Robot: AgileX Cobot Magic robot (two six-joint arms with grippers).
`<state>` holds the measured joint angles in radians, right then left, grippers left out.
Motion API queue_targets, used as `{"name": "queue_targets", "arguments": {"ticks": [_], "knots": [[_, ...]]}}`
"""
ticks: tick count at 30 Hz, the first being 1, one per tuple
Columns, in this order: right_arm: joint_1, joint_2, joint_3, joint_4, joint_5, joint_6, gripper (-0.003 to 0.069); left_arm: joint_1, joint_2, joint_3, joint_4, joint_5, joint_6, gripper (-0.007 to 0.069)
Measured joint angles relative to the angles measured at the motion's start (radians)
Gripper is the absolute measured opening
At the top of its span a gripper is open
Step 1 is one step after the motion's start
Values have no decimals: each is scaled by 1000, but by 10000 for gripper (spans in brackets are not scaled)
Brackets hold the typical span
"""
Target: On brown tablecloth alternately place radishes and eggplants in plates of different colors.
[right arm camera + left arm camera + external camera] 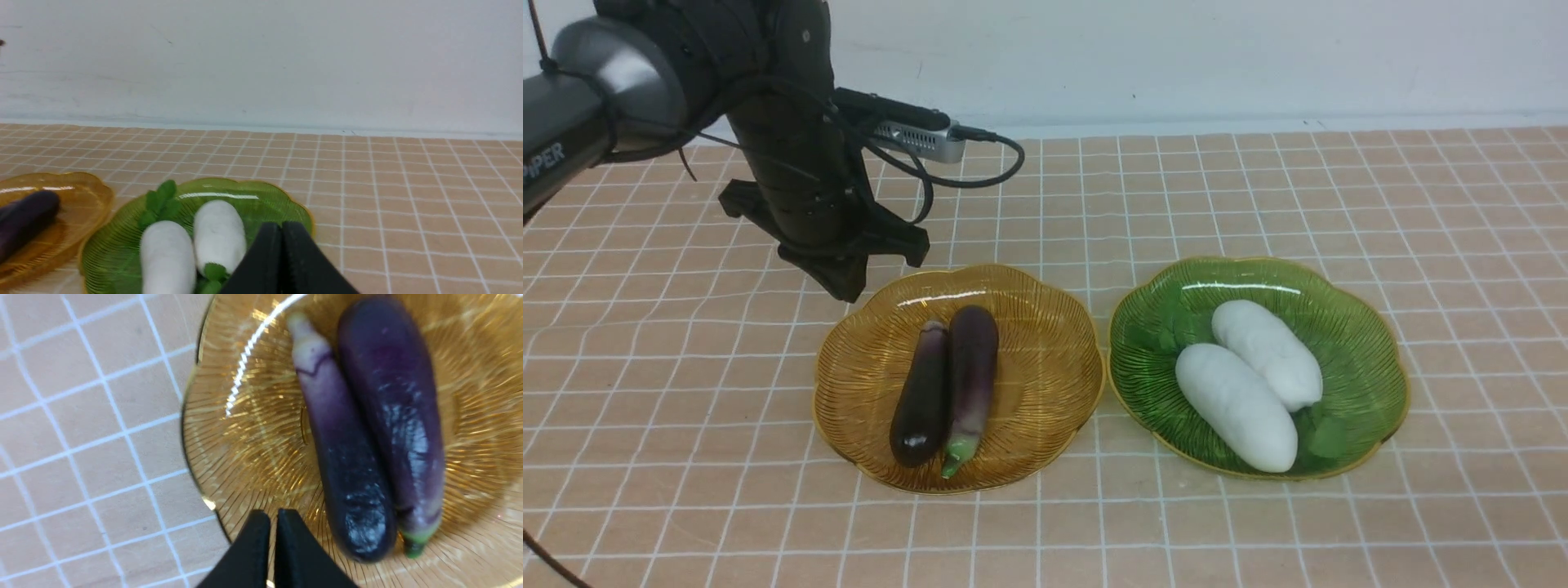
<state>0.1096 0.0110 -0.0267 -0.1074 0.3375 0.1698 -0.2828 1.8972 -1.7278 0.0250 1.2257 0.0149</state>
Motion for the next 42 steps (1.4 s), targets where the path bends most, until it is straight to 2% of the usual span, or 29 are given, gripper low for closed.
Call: {"name": "queue_targets", "arguments": {"ticks": [4, 16, 21, 25, 27, 34, 38, 42], "knots": [[-12, -20, 46, 2, 84, 0, -15, -1, -68, 1, 0, 0, 0, 6], [-28, -20, 49, 3, 76, 0, -15, -1, -328, 19, -66, 12, 3, 6], [-28, -20, 49, 3, 75, 0, -15, -1, -503, 114, -89, 20, 3, 6], [-28, -20, 49, 3, 75, 0, -15, -1, -756, 370, -107, 19, 5, 6], [-28, -20, 49, 3, 75, 0, -15, -1, -905, 541, -151, -53, 25, 6], [-28, -20, 49, 3, 75, 0, -15, -1, -1326, 1022, -419, -542, 142, 6], [-28, -20, 49, 3, 75, 0, -15, -1, -1379, 1133, -508, -696, 162, 6], [-28, -20, 49, 3, 75, 0, -15, -1, -1381, 1175, -554, -730, 162, 6]]}}
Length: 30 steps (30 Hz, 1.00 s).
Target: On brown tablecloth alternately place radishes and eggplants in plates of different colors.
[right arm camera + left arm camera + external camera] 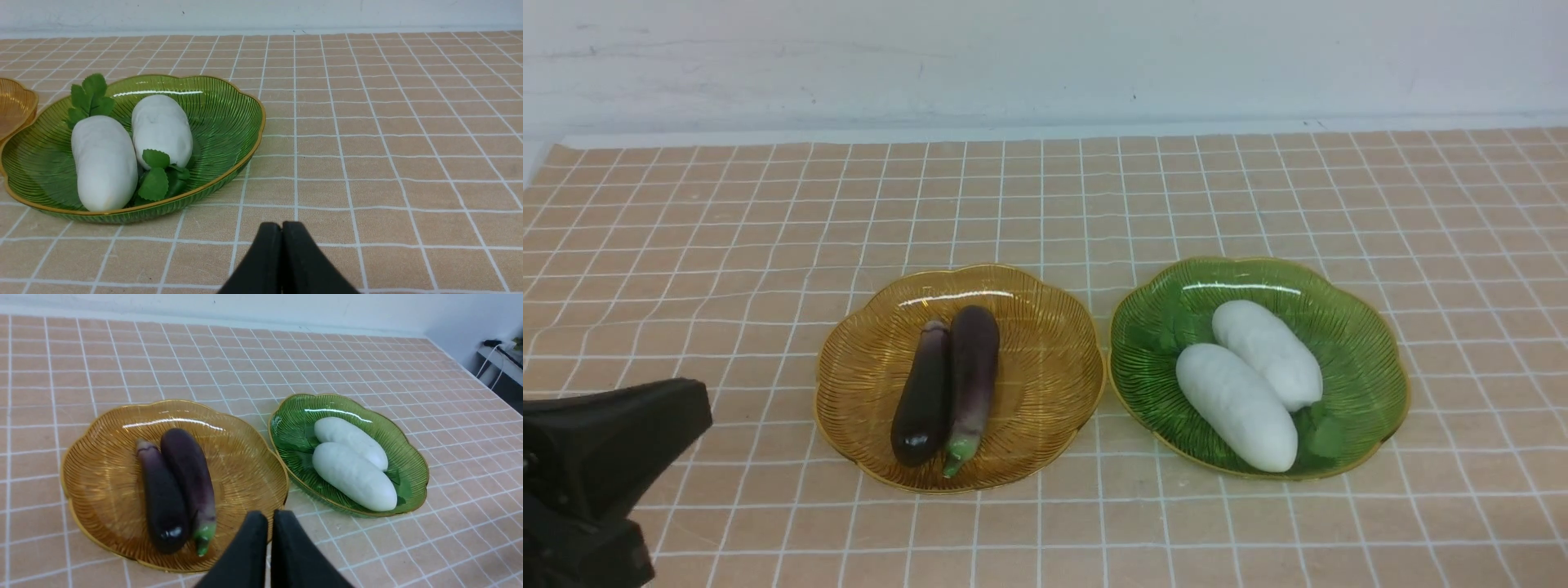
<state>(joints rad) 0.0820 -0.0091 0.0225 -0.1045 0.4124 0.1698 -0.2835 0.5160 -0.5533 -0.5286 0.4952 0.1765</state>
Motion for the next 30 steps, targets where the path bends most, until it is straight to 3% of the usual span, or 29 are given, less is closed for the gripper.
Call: {"name": "queue_targets", "arguments": {"ticks": [11, 18, 21, 30], "knots": [[0, 0, 0, 0, 0, 0, -15, 0, -1, 7, 56, -10, 82, 6], [0, 0, 0, 0, -1, 0, -15, 10, -124, 152, 270, -100, 73, 6], [0, 0, 0, 0, -1, 0, -15, 78, -267, 293, 412, -135, 4, 6], [0, 0, 1, 0, -1, 0, -15, 262, -516, 559, 459, -164, -95, 6]]}}
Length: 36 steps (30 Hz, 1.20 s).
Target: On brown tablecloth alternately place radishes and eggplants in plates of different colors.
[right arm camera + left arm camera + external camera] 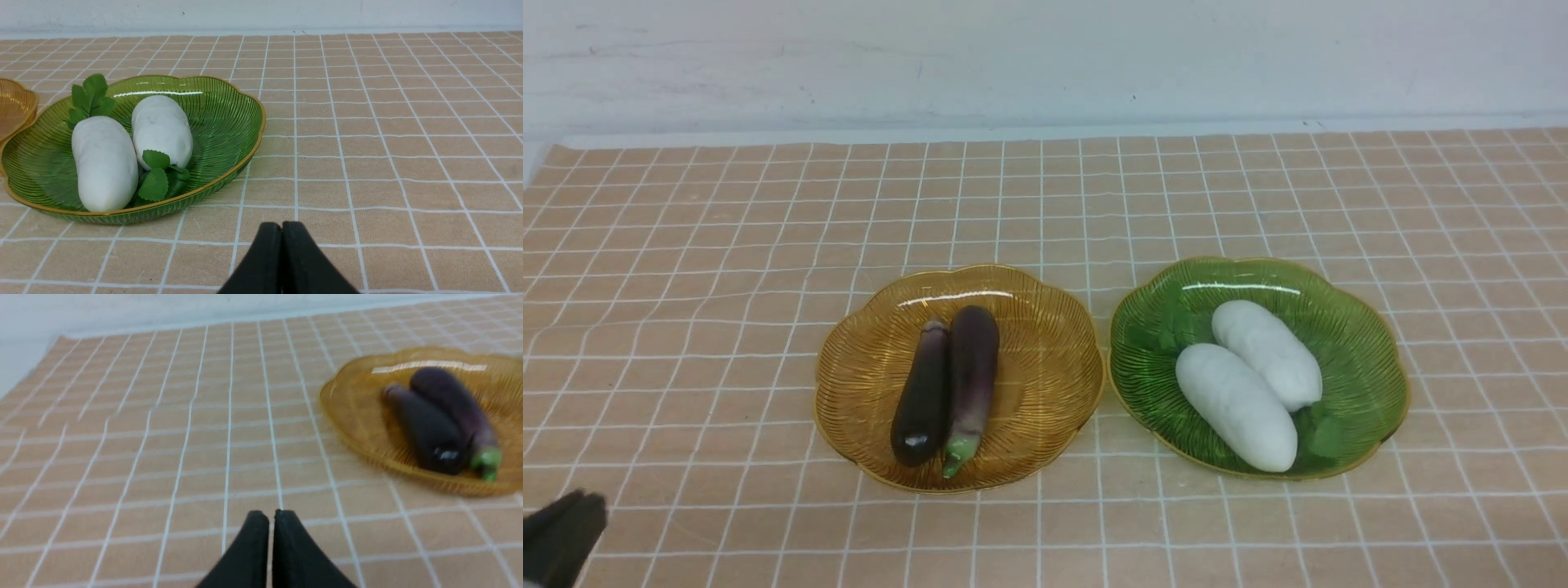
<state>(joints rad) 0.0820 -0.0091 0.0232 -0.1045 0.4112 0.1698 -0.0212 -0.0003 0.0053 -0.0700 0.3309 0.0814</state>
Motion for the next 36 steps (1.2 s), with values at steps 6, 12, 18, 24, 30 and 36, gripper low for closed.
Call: {"name": "queue_targets", "arguments": {"ticks": [6, 12, 18, 24, 30, 36], "knots": [[0, 0, 0, 0, -2, 0, -15, 3, -12, 23, 7, 31, -2, 6], [0, 0, 0, 0, -2, 0, -15, 3, -12, 23, 7, 34, -3, 6], [0, 0, 0, 0, -2, 0, -15, 3, -12, 23, 7, 34, -3, 6], [0, 0, 0, 0, -2, 0, -15, 3, -12, 23, 7, 34, -3, 6], [0, 0, 0, 0, -2, 0, -15, 3, -12, 23, 7, 34, -3, 3], [0, 0, 0, 0, -2, 0, -15, 3, -12, 23, 7, 34, -3, -1]]}}
